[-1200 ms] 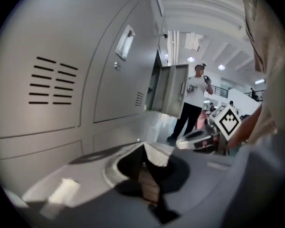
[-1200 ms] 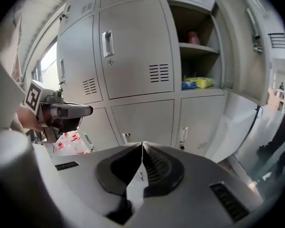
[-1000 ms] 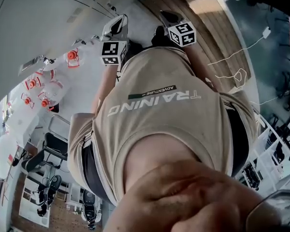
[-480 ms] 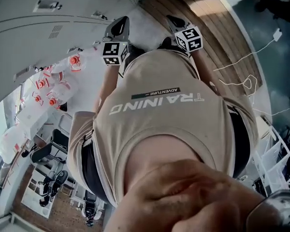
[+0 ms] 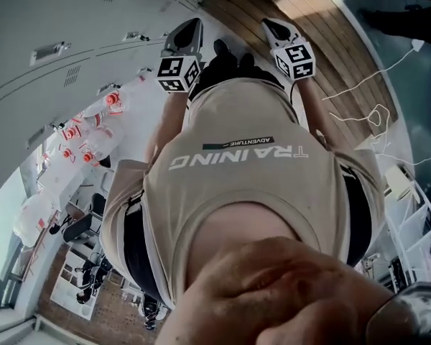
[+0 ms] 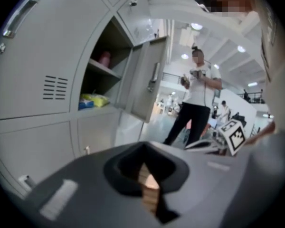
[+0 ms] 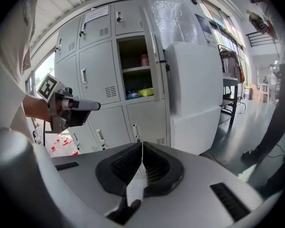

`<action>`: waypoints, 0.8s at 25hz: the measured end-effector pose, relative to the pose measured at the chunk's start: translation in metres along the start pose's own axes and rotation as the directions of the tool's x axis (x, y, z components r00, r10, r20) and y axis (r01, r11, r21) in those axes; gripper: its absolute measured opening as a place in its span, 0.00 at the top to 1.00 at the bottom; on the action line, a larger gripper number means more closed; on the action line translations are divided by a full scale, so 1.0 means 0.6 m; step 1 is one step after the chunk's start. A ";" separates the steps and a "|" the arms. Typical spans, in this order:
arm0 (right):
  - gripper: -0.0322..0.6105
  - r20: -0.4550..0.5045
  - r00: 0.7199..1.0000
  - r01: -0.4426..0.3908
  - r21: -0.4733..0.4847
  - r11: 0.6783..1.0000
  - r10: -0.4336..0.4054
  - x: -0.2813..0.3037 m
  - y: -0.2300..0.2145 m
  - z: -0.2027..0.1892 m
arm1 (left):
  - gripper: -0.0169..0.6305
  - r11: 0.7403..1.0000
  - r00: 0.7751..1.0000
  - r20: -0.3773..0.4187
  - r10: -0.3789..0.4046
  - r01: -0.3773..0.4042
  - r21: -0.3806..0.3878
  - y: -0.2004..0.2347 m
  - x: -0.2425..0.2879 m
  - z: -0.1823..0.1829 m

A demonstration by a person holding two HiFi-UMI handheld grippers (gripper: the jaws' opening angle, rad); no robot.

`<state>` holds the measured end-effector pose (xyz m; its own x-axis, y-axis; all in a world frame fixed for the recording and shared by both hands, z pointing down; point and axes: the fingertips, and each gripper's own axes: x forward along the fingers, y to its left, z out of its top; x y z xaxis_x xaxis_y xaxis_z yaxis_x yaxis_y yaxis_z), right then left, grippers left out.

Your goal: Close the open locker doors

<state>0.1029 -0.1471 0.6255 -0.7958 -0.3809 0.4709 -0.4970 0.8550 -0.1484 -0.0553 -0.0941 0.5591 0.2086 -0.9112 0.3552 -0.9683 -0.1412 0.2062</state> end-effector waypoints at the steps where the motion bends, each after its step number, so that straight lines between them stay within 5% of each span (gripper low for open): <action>1: 0.93 0.020 1.000 0.012 0.006 1.000 -0.012 0.000 -0.007 0.009 | 0.97 1.000 1.000 0.001 -0.015 0.015 0.014 -0.002 0.011 0.004; 6: 0.93 0.155 0.987 0.046 0.041 0.998 -0.052 0.004 -0.028 0.100 | 0.97 0.992 0.996 0.046 -0.081 0.076 0.097 0.004 0.062 0.049; 12: 0.93 0.254 0.962 0.105 -0.023 0.994 -0.096 -0.001 -0.068 0.219 | 0.97 0.984 0.977 0.130 -0.167 0.157 0.079 0.013 0.123 0.127; 20: 0.93 0.287 0.948 0.149 -0.014 0.989 -0.139 0.016 -0.102 0.292 | 0.97 0.981 0.977 0.107 -0.187 0.179 0.076 0.028 0.166 0.160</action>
<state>0.0648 -0.2646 0.4869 -0.7846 -0.5806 0.2174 -0.6051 0.7935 -0.0647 -0.0637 -0.2245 0.5104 0.3697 -0.9049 0.2108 -0.9228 -0.3313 0.1965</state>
